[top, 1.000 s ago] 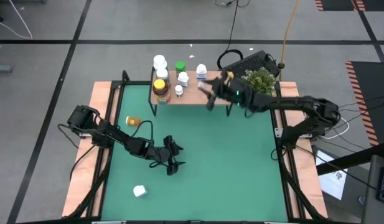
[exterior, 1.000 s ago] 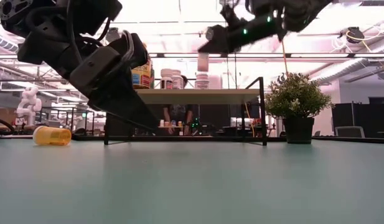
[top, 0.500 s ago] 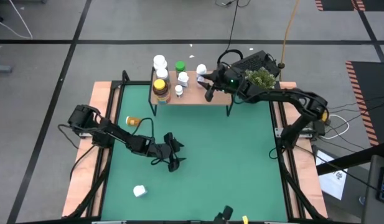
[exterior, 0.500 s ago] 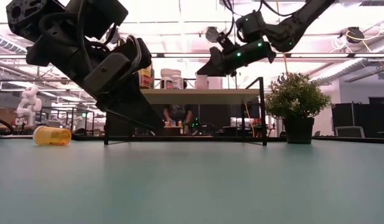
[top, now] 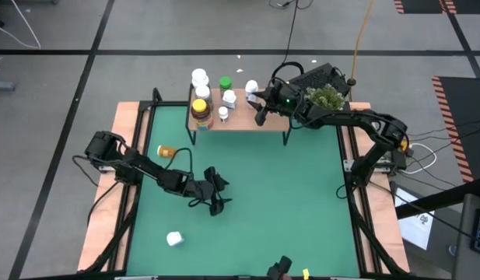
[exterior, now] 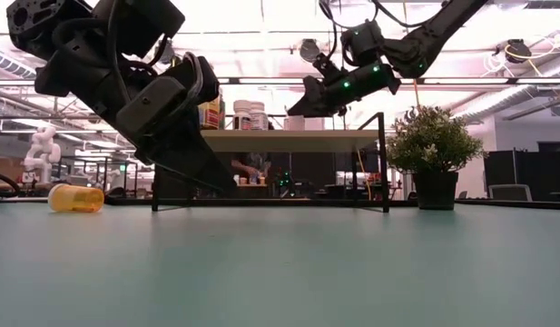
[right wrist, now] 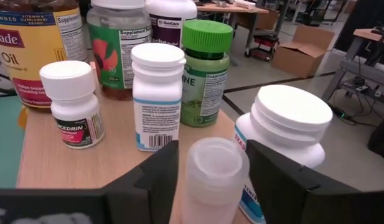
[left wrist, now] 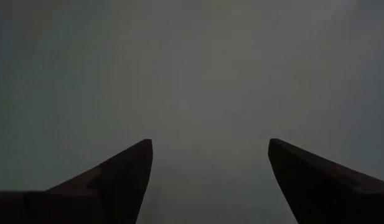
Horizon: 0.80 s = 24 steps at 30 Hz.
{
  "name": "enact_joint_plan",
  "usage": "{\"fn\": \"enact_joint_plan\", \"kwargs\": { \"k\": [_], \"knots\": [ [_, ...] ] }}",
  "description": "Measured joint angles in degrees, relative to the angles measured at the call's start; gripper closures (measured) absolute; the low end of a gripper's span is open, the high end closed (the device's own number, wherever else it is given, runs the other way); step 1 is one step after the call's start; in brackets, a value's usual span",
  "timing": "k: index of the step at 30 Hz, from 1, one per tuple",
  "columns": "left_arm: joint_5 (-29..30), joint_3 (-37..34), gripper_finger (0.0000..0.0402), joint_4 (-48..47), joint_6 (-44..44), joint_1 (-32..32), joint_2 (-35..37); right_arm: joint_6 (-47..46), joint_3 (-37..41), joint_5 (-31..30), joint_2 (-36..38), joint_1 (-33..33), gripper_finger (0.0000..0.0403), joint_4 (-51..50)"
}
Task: Pick and place medicine bottles onto shelf by color
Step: Put the transparent pill bottle on the shelf, then adjust the white and blue pill bottle on the shelf
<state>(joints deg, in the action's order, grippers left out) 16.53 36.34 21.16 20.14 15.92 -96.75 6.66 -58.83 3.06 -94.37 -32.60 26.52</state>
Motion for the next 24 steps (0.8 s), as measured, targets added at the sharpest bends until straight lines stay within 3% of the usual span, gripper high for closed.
{"fn": "enact_joint_plan", "kwargs": {
  "k": [7,14,19,24],
  "knots": [
    [-0.02,0.00,0.0080,-0.55,0.91,0.00,0.00,0.00,0.00,-0.02,0.94,0.40,0.0172,0.13],
    [-0.05,0.00,0.0080,-1.65,1.11,-0.04,0.00,3.89,-0.87,-1.38,4.92,4.79,0.0169,0.06],
    [-0.04,0.00,0.0080,-0.87,0.27,-0.65,0.00,14.97,-13.26,-15.82,1.91,10.85,0.0195,-19.61],
    [-0.03,0.00,0.0080,1.71,0.02,-1.84,0.00,19.03,-23.59,-17.84,-2.53,12.06,0.0215,-26.38]
  ]
}}
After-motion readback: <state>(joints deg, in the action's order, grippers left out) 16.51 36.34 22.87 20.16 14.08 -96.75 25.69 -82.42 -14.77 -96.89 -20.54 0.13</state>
